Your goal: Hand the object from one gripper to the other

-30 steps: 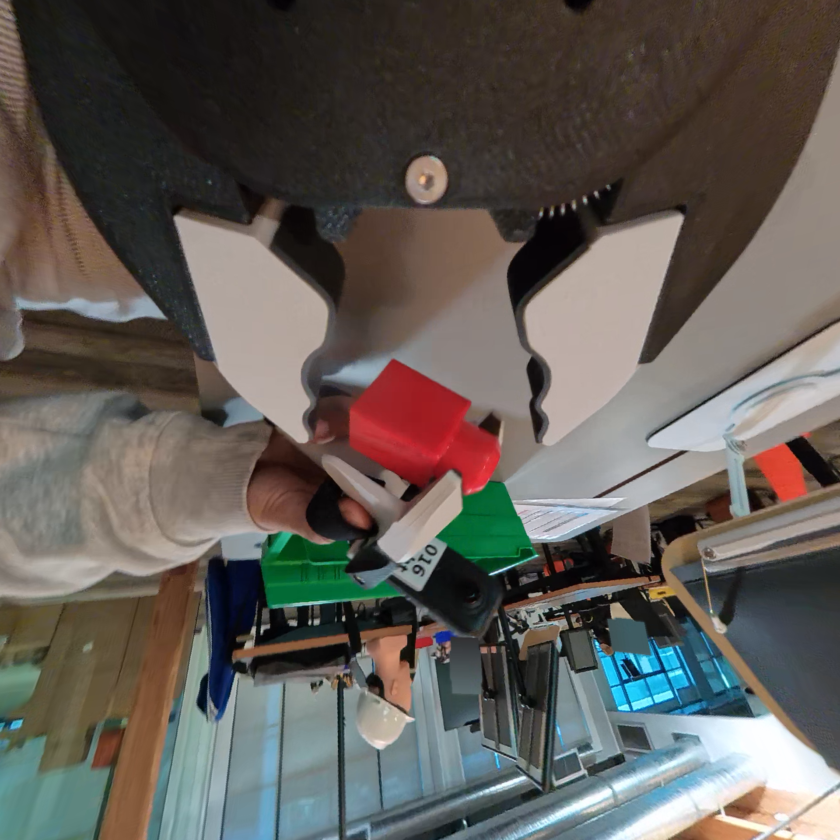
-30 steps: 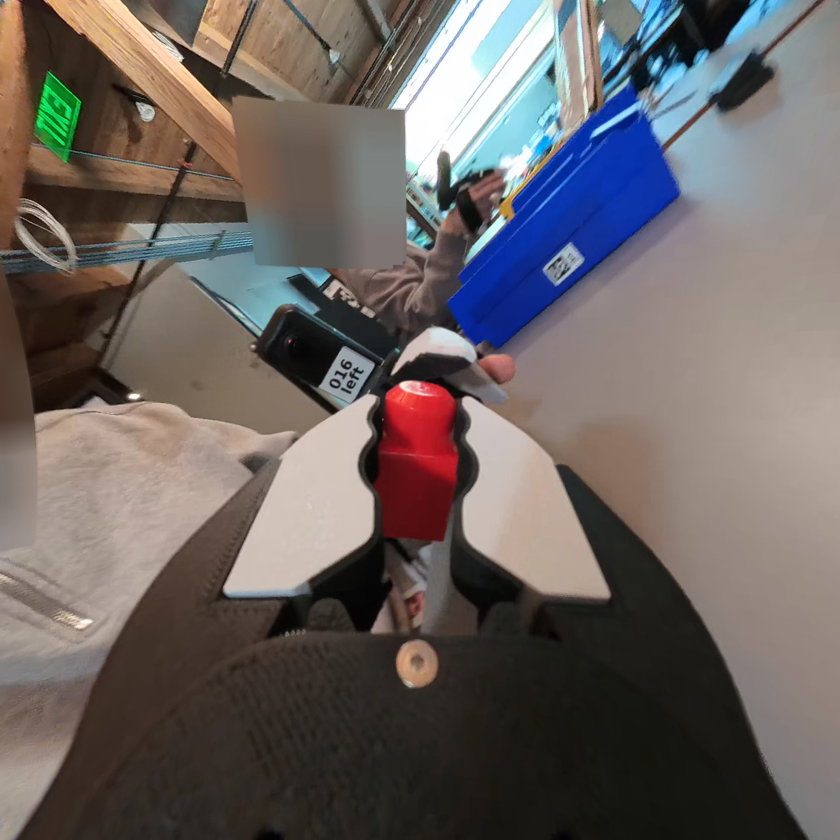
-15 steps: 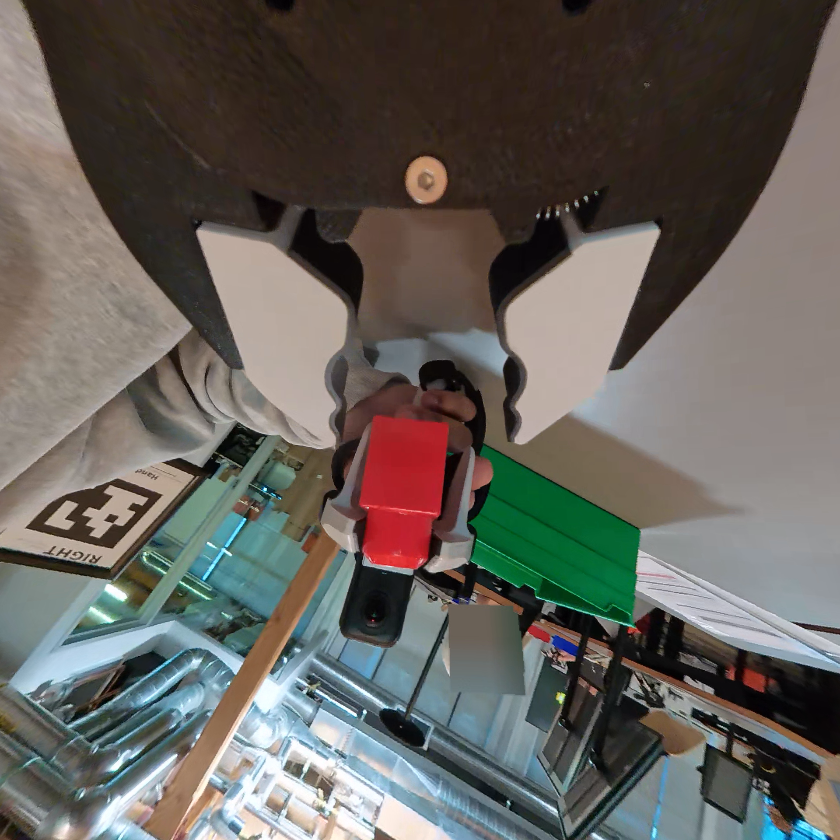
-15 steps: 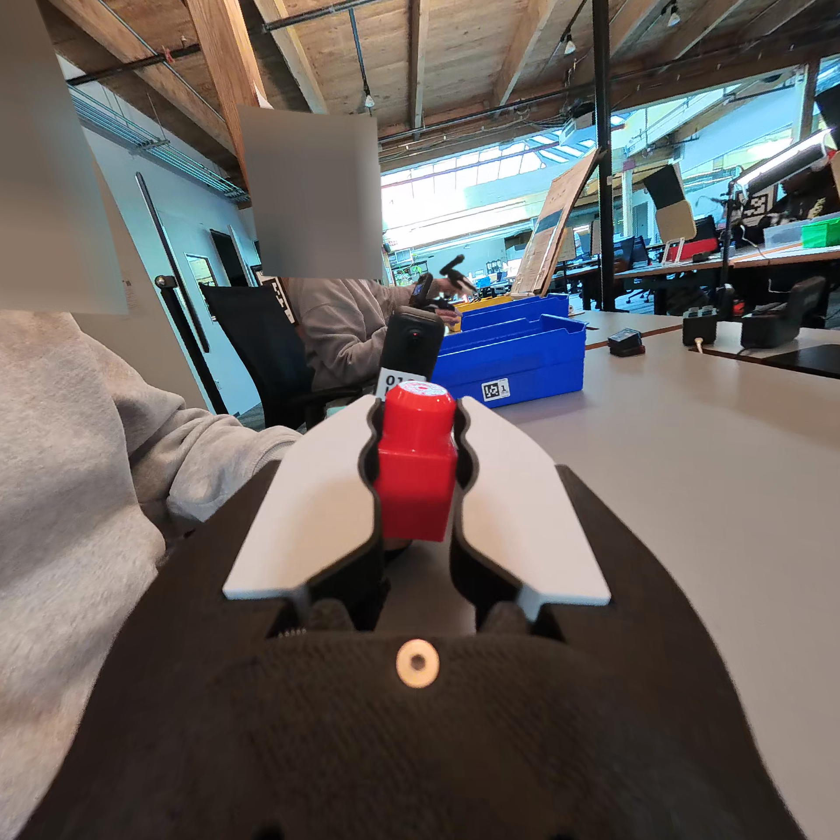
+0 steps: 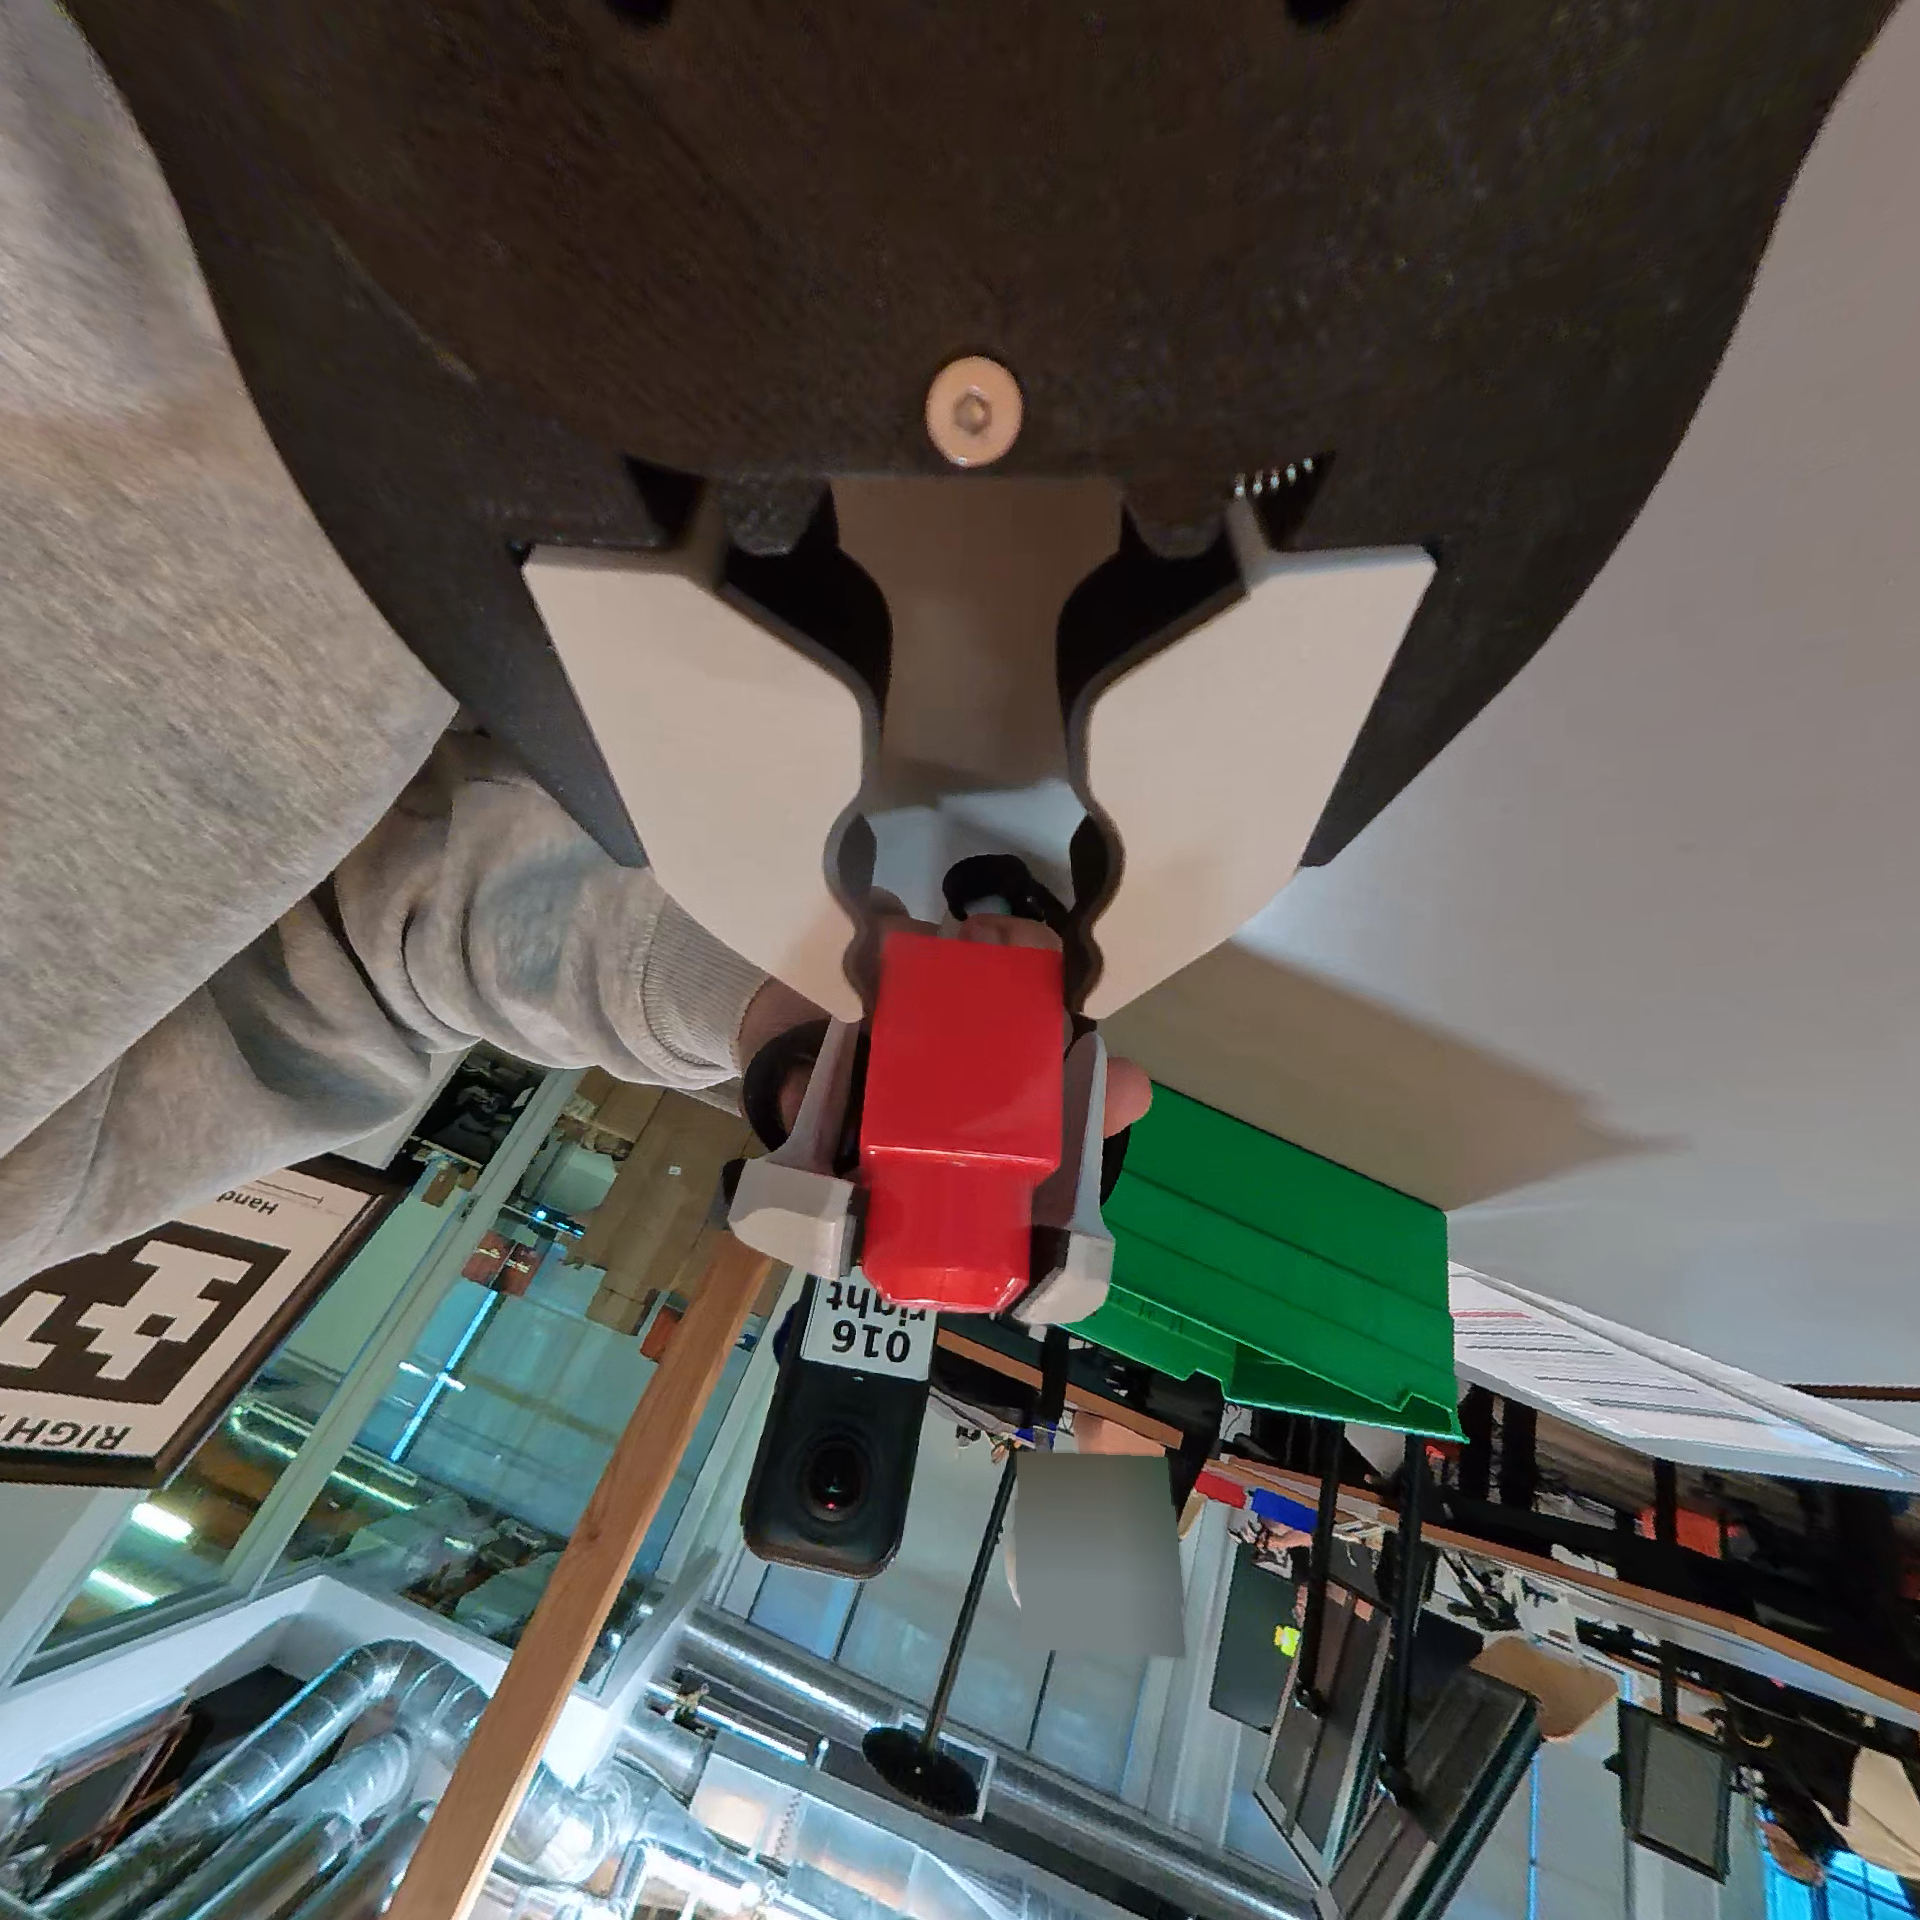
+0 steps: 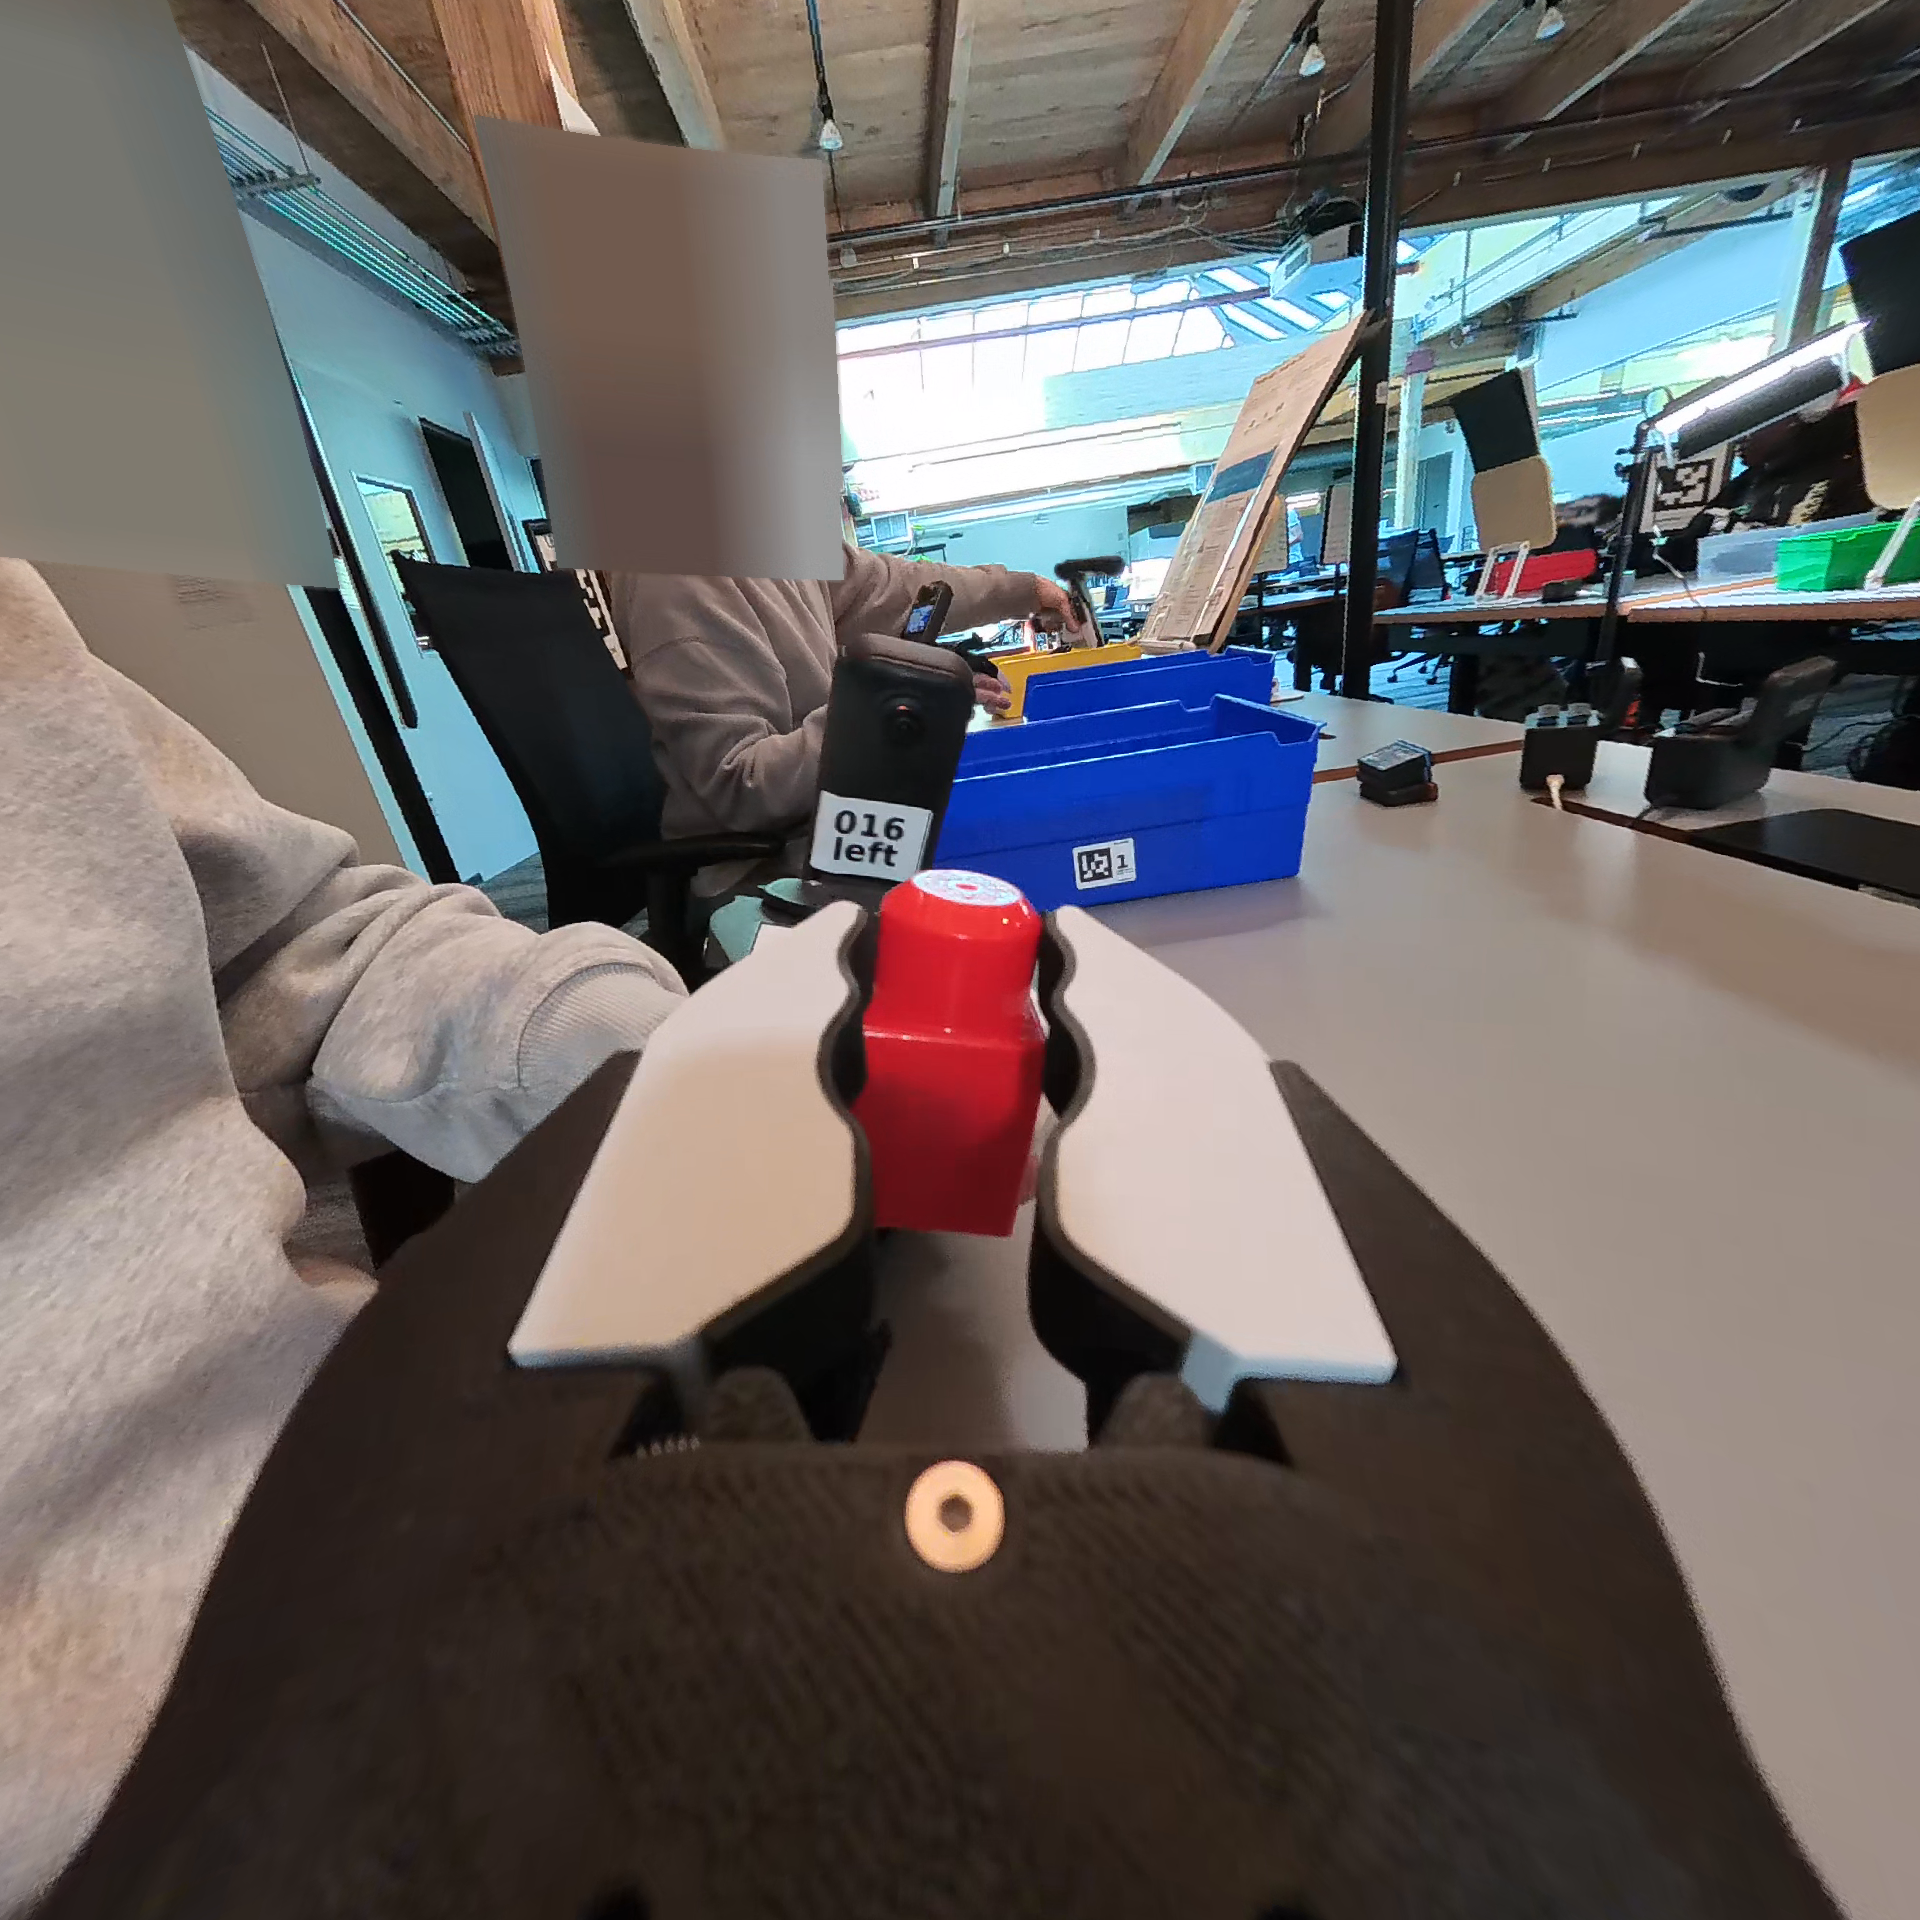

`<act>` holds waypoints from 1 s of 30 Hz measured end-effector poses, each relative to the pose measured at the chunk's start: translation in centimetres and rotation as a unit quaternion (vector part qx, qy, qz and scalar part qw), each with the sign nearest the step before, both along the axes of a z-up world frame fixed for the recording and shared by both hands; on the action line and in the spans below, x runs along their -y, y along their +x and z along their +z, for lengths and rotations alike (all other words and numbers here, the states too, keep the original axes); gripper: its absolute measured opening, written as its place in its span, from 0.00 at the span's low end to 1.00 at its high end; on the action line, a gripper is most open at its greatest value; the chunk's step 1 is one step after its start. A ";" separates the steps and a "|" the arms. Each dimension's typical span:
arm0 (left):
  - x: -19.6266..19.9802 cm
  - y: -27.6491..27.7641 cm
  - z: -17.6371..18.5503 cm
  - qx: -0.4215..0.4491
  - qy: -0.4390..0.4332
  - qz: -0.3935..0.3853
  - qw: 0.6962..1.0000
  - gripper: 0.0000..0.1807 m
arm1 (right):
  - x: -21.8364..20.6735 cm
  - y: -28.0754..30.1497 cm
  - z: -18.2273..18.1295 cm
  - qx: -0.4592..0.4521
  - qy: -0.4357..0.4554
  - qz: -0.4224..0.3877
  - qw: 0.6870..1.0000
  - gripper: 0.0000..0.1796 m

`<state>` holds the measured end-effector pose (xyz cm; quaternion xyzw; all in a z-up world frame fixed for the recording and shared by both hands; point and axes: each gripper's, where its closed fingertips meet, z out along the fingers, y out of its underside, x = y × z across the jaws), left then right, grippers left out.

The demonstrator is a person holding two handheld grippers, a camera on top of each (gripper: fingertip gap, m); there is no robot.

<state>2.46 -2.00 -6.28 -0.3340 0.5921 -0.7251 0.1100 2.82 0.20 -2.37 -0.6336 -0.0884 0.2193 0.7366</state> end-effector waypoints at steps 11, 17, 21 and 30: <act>-1.0 0.2 0.8 0.011 -0.026 0.017 0.999 0.19 | 0.4 2.0 1.4 -0.095 0.018 -0.024 0.995 0.37; -2.2 0.4 1.4 0.004 -0.064 0.021 0.998 0.19 | 0.8 2.3 1.6 -0.004 0.033 -0.068 0.997 0.35; -2.6 0.4 1.5 -0.008 -0.086 0.011 0.996 0.18 | 0.3 1.3 0.5 0.150 0.036 -0.108 0.982 0.35; -2.4 -0.4 1.5 -0.087 -0.160 -0.084 0.980 0.19 | 0.1 0.2 0.0 0.243 0.045 -0.119 0.962 0.41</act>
